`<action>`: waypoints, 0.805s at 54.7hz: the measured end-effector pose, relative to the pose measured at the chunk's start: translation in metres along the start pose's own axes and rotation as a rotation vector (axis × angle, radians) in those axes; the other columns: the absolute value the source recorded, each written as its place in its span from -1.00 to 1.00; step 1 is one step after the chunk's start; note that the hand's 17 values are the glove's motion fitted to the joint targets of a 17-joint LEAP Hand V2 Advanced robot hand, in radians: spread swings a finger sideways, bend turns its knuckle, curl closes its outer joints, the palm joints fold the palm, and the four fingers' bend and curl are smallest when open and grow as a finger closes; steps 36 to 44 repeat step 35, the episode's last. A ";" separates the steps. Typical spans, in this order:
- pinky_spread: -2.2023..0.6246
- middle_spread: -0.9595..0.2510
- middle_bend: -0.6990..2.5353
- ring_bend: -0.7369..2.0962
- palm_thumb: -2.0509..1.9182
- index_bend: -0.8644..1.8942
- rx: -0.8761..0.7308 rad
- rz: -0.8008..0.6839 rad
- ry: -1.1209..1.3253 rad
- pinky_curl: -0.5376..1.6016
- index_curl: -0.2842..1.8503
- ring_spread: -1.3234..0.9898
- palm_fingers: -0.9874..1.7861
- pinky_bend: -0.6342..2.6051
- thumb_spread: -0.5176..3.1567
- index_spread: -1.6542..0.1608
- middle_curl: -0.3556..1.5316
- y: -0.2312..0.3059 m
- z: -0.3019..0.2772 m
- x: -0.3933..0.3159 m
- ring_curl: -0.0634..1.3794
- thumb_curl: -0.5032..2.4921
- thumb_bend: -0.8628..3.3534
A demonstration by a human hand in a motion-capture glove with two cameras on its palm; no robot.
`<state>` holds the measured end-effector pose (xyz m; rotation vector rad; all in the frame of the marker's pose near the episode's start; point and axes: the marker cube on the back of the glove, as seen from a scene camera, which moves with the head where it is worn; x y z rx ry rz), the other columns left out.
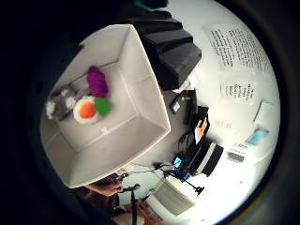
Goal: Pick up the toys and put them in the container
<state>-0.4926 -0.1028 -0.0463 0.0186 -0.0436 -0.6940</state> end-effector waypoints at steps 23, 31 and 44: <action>0.59 0.61 -0.53 -0.31 -0.01 -0.37 -0.120 -0.185 0.082 -0.16 -0.60 0.17 -0.62 -0.07 -0.08 0.58 -0.37 0.010 0.004 0.012 -0.45 -0.36 -0.62; 0.59 0.60 -0.52 -0.34 -0.01 -0.35 0.000 -0.045 -0.008 -0.17 -0.62 0.17 -0.60 -0.09 -0.08 0.58 -0.40 0.007 0.001 0.010 -0.45 -0.41 -0.62; 0.59 0.60 -0.52 -0.35 -0.01 -0.35 0.065 0.034 -0.047 -0.17 -0.63 0.17 -0.59 -0.10 -0.07 0.58 -0.42 0.007 -0.002 0.012 -0.45 -0.43 -0.62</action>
